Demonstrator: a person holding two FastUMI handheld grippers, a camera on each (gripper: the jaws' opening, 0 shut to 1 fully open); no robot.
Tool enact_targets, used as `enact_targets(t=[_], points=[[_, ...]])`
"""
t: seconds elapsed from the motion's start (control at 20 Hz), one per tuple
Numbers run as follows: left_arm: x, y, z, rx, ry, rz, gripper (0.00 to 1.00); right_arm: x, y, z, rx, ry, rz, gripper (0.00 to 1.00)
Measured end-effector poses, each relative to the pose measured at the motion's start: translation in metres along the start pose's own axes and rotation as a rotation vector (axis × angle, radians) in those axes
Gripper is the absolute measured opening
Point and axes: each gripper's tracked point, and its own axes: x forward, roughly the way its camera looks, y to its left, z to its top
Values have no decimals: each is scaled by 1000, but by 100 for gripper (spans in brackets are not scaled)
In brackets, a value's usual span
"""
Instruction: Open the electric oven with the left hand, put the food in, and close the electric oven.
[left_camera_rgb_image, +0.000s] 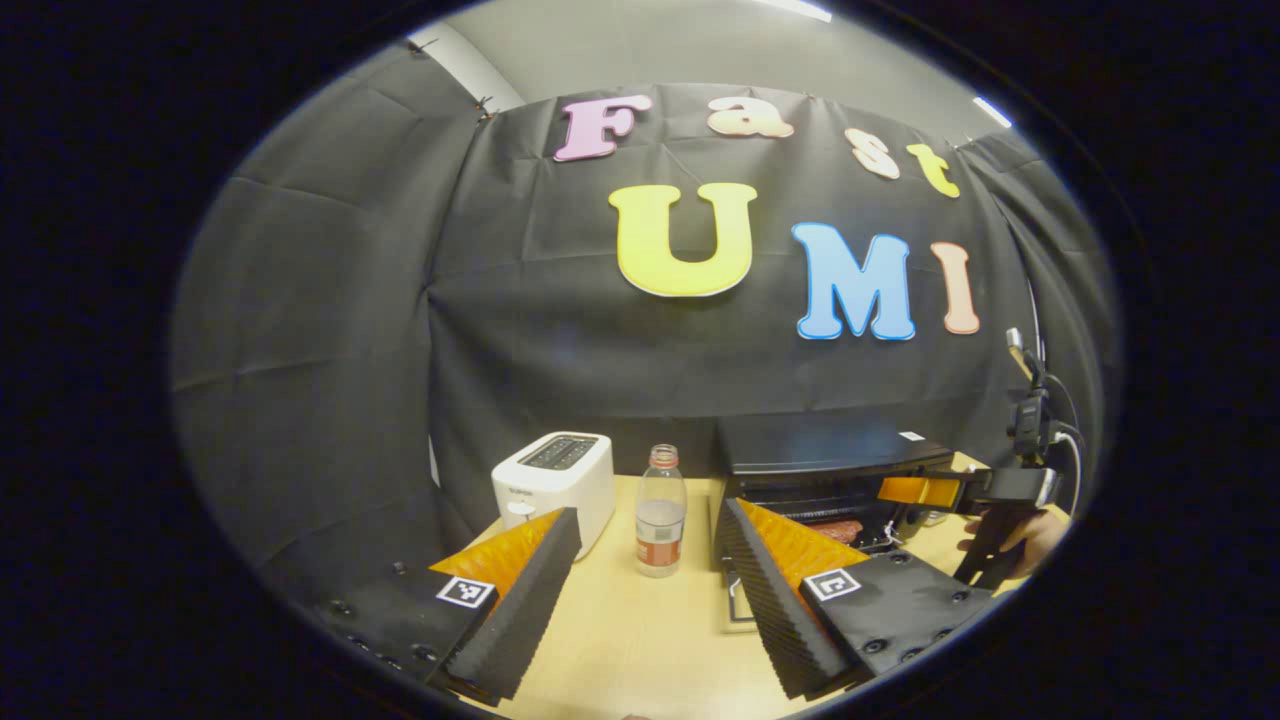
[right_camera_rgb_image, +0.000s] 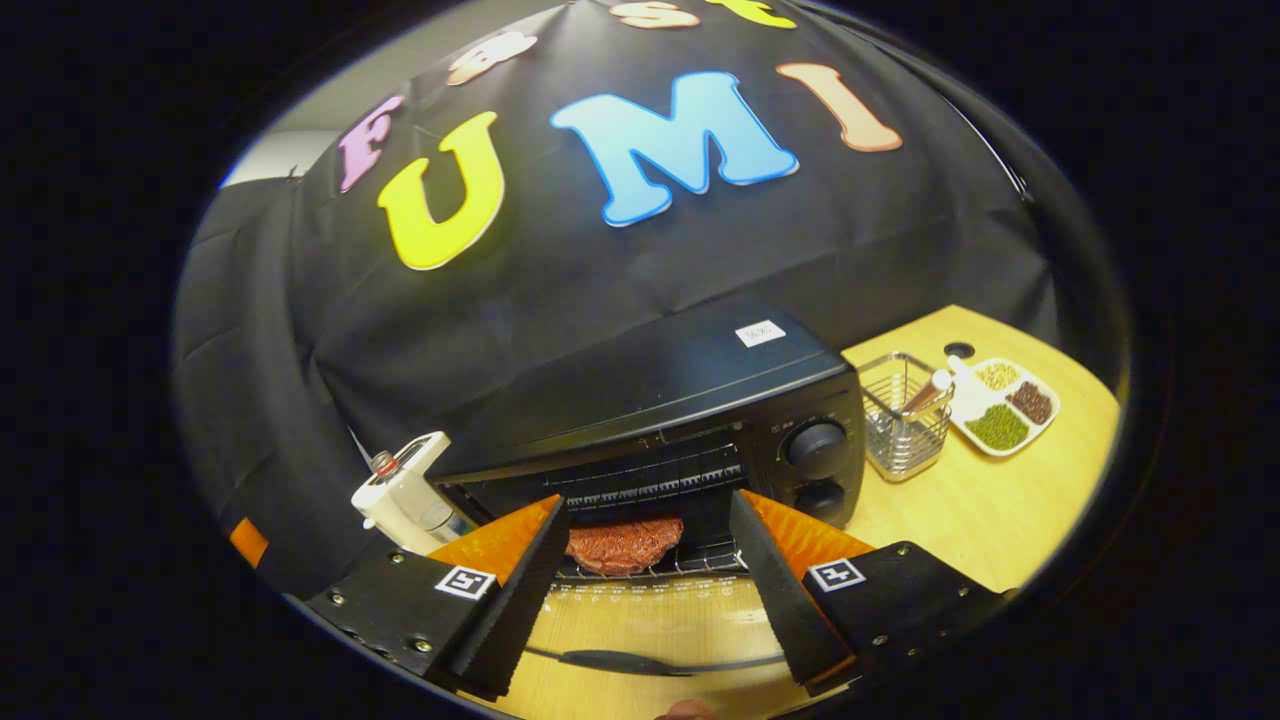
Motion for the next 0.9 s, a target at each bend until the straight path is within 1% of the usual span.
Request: enact_targets(t=[0.2, 0.25, 0.3, 0.35, 0.45, 0.5, 0.55, 0.6, 0.65, 0.75, 0.8, 0.85, 0.9], points=[[-3, -36, -13, -2, 28, -66, 100, -50, -4, 17, -95, -65, -1, 98], [-4, -46, -16, 1, 35, -85, 97, -63, -6, 22, -113, -85, -10, 98], [-5, -55, -20, 6, 41, -100, 97, -74, -8, 29, -127, -106, -16, 98], [-7, -65, -24, 10, 47, -117, 100, -86, -11, 33, -138, -122, -23, 98], [-9, -84, -32, 12, 64, -152, 91, -106, -17, 39, -171, -145, -38, 97], [-9, -92, -34, 11, 74, -164, 91, -115, -21, 43, -194, -160, -50, 98], [-12, -99, -43, 7, 93, -176, 96, -124, -26, 49, -215, -174, -58, 98], [-13, -106, -48, -1, 109, -188, 96, -135, -28, 54, -232, -192, -64, 98], [-13, -114, -55, -9, 127, -199, 100, -144, -30, 62, -247, -212, -70, 98], [-14, -125, -67, -17, 160, -208, 100, -162, -37, 65, -277, -237, -89, 97], [-14, -132, -74, -18, 171, -215, 97, -171, -41, 68, -291, -250, -98, 97], [-14, -138, -80, -15, 185, -226, 97, -180, -44, 70, -302, -260, -105, 97], [-13, -146, -86, -12, 199, -237, 100, -190, -45, 75, -310, -270, -110, 98]])
